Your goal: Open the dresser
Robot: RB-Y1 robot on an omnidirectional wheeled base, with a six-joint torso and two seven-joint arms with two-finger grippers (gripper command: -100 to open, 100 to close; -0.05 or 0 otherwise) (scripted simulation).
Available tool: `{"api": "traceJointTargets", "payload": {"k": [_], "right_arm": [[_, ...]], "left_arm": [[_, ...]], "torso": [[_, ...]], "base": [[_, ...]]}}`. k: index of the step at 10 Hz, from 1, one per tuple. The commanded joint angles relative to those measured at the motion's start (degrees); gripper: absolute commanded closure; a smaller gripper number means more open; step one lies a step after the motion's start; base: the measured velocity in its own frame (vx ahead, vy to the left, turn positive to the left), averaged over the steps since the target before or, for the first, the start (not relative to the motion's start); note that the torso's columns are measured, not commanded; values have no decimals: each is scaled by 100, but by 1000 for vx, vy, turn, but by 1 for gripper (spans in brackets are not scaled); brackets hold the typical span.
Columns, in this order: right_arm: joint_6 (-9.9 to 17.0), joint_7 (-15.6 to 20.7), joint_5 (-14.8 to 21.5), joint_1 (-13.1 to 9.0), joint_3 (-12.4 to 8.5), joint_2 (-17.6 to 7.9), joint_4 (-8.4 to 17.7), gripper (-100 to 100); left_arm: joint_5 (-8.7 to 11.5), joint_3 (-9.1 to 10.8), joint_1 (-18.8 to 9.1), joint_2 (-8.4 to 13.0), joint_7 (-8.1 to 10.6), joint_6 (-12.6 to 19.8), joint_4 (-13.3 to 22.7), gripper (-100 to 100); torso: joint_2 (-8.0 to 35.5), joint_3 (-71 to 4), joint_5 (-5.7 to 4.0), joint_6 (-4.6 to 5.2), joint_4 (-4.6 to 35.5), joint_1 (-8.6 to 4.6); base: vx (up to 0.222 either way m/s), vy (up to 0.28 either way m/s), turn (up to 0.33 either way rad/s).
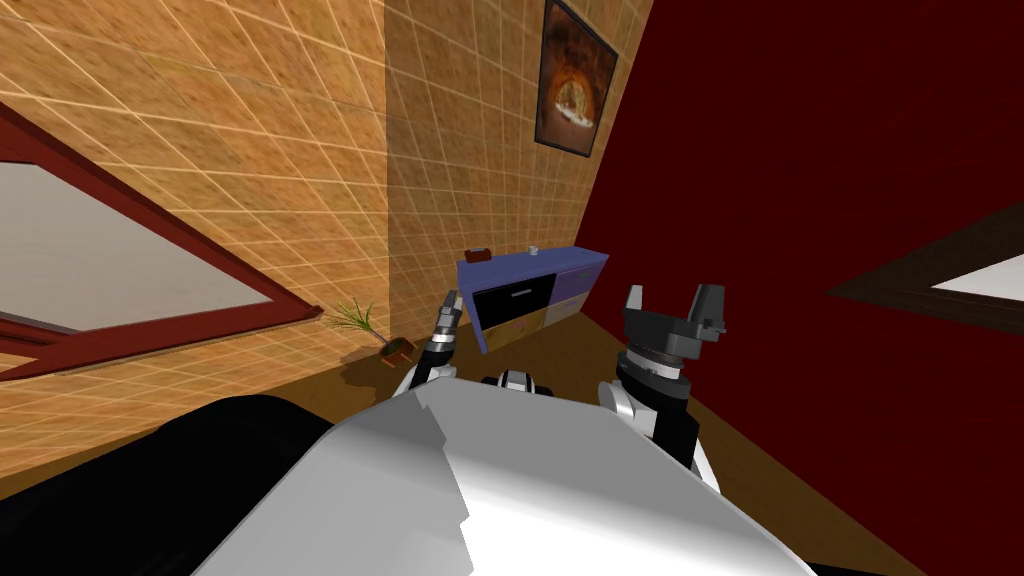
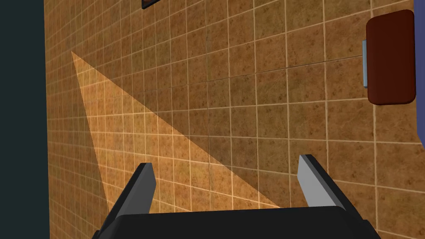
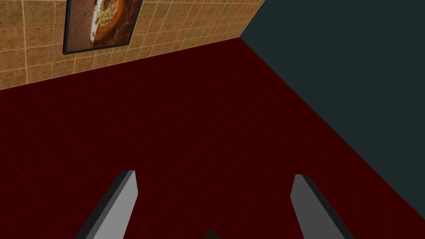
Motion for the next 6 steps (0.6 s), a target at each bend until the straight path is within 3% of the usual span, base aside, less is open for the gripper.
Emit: {"api": "traceJointTargets", "payload": {"k": [1, 6], "right_arm": [[0, 0, 0, 0, 0, 0, 0, 0], [0, 0, 0, -1, 0, 0, 0, 0]], "left_arm": [[20, 92, -66, 116, -12, -17, 306, -100], [69, 289, -192, 192, -27, -75, 954, -100]], "torso": [[19, 11, 5, -1, 7, 18], [23, 14, 4, 0, 9, 13]], "base": [[116, -98, 51], [115, -119, 56]]}}
